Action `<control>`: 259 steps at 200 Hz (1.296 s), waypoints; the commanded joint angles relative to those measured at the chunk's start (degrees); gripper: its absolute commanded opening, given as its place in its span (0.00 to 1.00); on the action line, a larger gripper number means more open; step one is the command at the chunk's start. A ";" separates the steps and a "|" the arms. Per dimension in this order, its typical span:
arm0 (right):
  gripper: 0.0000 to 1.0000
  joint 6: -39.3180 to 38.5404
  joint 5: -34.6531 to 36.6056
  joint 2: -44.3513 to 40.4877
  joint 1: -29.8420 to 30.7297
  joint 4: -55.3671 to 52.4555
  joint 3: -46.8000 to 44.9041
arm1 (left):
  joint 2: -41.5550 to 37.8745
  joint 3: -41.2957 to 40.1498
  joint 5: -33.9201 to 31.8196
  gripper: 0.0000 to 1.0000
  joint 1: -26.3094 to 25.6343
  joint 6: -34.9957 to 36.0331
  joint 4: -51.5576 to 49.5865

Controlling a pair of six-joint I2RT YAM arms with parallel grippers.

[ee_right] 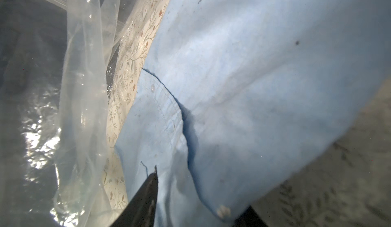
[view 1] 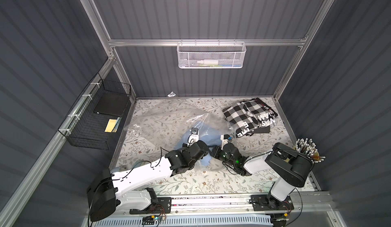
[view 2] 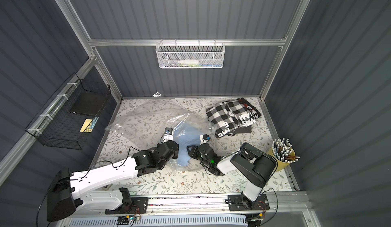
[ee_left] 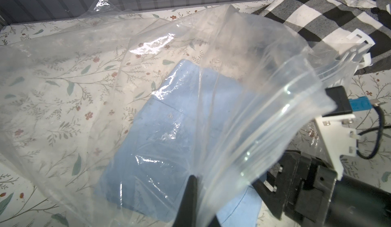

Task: Take the shirt out of the vacuum bag
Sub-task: Take out the shirt from the vacuum bag.

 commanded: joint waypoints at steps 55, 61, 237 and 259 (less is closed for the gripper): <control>0.00 -2.53 -0.54 -3.59 -0.42 0.05 1.81 | -0.36 -1.79 0.22 0.00 -0.11 -1.31 -0.40; 0.00 -2.89 -0.65 -4.67 -0.44 -0.84 1.71 | -0.36 -1.92 0.11 0.00 -0.12 -1.28 -0.37; 0.00 -10.35 9.05 -49.37 4.89 -34.60 2.40 | 3.05 -0.62 -2.75 0.00 -0.11 -0.62 -0.82; 0.00 -13.17 14.35 -52.49 4.89 -35.82 4.69 | 3.07 -0.60 -2.75 0.00 -0.10 -0.67 -1.02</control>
